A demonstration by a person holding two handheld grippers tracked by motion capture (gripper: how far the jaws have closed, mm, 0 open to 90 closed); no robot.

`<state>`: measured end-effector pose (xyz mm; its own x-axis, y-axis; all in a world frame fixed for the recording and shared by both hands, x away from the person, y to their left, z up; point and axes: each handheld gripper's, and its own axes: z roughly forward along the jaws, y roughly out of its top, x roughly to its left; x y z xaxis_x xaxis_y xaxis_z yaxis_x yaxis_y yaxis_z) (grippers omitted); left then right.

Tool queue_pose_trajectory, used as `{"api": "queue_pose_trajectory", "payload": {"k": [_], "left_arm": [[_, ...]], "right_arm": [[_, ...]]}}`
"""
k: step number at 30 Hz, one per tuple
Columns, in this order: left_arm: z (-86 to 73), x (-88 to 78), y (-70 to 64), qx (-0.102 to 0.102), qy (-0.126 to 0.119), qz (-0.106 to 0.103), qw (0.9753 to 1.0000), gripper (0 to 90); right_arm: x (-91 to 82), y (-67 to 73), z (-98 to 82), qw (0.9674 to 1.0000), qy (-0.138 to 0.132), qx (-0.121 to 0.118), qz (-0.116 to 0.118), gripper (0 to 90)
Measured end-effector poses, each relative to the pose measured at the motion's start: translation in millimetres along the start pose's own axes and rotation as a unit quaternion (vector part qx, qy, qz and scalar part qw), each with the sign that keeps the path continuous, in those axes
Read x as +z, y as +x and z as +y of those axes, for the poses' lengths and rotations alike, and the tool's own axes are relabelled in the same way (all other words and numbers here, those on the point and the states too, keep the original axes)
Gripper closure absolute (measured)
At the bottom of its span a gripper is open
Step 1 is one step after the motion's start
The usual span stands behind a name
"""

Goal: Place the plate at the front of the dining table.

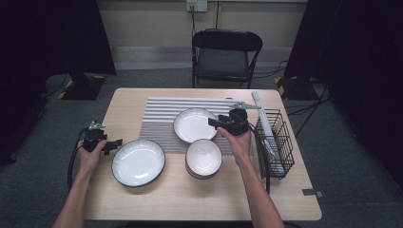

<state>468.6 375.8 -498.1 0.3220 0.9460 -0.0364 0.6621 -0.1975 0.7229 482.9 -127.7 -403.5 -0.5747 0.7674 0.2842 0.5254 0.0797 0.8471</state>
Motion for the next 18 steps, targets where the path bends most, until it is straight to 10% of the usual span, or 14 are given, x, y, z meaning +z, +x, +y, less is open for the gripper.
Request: {"api": "queue_pose_trajectory", "payload": {"k": [18], "left_arm": [[-1.2, 5.7, -0.3, 0.011, -0.010, 0.012, 0.9998, 13.7]], "right_arm": [[-36.2, 28.1, -13.2, 0.9981, 0.002, -0.035, 0.051, 42.6]]}}
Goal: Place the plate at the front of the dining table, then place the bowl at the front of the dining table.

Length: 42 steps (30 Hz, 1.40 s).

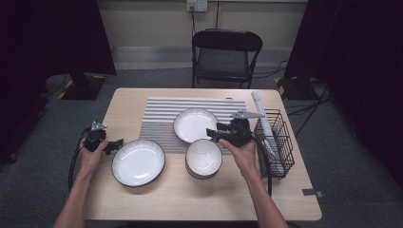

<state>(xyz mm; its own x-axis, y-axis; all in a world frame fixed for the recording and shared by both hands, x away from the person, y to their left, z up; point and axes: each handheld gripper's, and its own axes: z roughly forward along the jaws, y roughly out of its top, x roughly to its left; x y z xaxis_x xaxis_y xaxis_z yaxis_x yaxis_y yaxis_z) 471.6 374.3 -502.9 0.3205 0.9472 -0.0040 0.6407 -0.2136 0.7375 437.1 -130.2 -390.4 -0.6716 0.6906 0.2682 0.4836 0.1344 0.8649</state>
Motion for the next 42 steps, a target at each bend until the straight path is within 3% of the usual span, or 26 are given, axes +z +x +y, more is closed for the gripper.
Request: {"api": "queue_pose_trajectory", "payload": {"k": [3, 11, 16, 30, 42], "left_arm": [[0.1, 0.1, -0.1, 0.000, 0.000, 0.000, 1.0000, 13.4], [0.0, -0.1, 0.2, 0.000, 0.000, -0.001, 1.0000, 13.4], [-0.1, 0.1, 0.0, 0.000, 0.000, 0.000, 1.0000, 13.4], [-0.1, 0.1, 0.0, 0.000, 0.000, 0.000, 1.0000, 13.4], [0.0, 0.1, 0.1, 0.000, 0.000, -0.001, 1.0000, 13.4]], "right_arm": [[-3.9, 3.9, -2.4, 1.0000, -0.001, -0.008, 0.005, 42.5], [-6.9, 15.1, -14.5, 0.9989, 0.026, -0.035, 0.017, 45.5], [-5.1, 14.8, -21.5, 0.9984, 0.035, -0.044, 0.008, 47.2], [2.4, 10.1, -29.6, 0.9966, 0.071, -0.040, 0.009, 51.8], [6.7, 8.6, -30.5, 0.9946, 0.082, -0.063, 0.011, 73.9]]}}
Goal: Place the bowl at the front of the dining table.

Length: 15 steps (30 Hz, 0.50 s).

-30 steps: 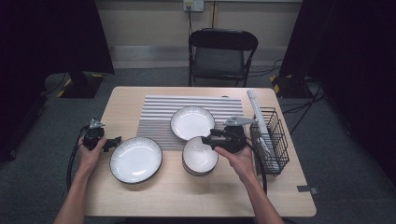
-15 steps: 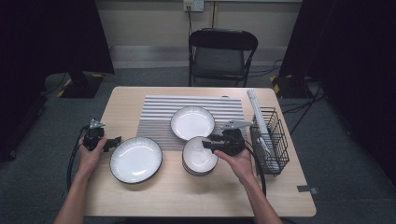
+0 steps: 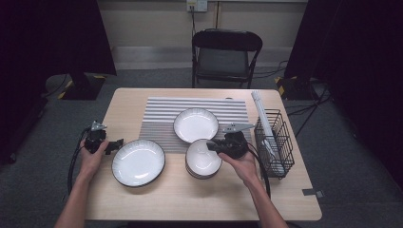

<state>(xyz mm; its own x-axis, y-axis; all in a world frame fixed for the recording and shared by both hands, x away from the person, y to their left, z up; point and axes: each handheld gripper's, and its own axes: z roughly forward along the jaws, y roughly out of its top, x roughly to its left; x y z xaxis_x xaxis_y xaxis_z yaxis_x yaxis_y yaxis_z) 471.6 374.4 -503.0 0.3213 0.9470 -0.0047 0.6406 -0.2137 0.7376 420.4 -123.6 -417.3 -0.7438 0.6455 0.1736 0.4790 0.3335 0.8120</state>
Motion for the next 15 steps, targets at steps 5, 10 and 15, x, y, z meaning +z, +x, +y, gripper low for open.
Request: {"api": "queue_pose_trajectory", "payload": {"k": [5, 10, 15], "left_arm": [[0.0, 0.0, 0.0, 0.000, 0.000, 0.000, 1.0000, 13.4], [0.0, -0.1, -0.1, 0.000, 0.000, 0.000, 1.0000, 13.4], [0.0, -0.1, 0.0, 0.000, 0.000, 0.000, 1.0000, 13.4]], "right_arm": [[1.8, -0.7, -1.5, 0.9999, 0.010, -0.010, -0.001, 77.2], [2.5, 1.1, -1.5, 0.9997, 0.015, -0.019, -0.007, 77.8], [3.5, 1.5, -1.8, 0.9995, 0.021, -0.020, -0.012, 78.2]]}}
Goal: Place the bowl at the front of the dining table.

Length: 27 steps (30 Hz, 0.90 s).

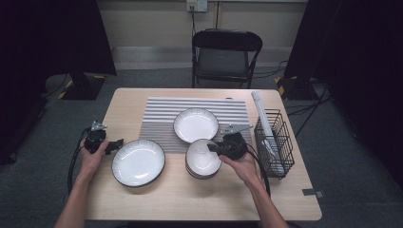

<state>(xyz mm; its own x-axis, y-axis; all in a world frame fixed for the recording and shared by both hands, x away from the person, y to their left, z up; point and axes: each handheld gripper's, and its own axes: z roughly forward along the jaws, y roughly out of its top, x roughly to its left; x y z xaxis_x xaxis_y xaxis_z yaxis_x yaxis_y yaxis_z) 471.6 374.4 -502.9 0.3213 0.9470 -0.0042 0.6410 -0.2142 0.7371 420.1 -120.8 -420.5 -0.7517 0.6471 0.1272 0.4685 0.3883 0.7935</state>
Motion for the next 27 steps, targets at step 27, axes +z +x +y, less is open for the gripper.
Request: {"api": "queue_pose_trajectory", "payload": {"k": [27], "left_arm": [[0.0, 0.0, 0.2, 0.000, 0.000, -0.001, 1.0000, 13.4]], "right_arm": [[-4.4, 10.1, -0.1, 0.9993, -0.006, -0.019, -0.033, 80.3]]}}
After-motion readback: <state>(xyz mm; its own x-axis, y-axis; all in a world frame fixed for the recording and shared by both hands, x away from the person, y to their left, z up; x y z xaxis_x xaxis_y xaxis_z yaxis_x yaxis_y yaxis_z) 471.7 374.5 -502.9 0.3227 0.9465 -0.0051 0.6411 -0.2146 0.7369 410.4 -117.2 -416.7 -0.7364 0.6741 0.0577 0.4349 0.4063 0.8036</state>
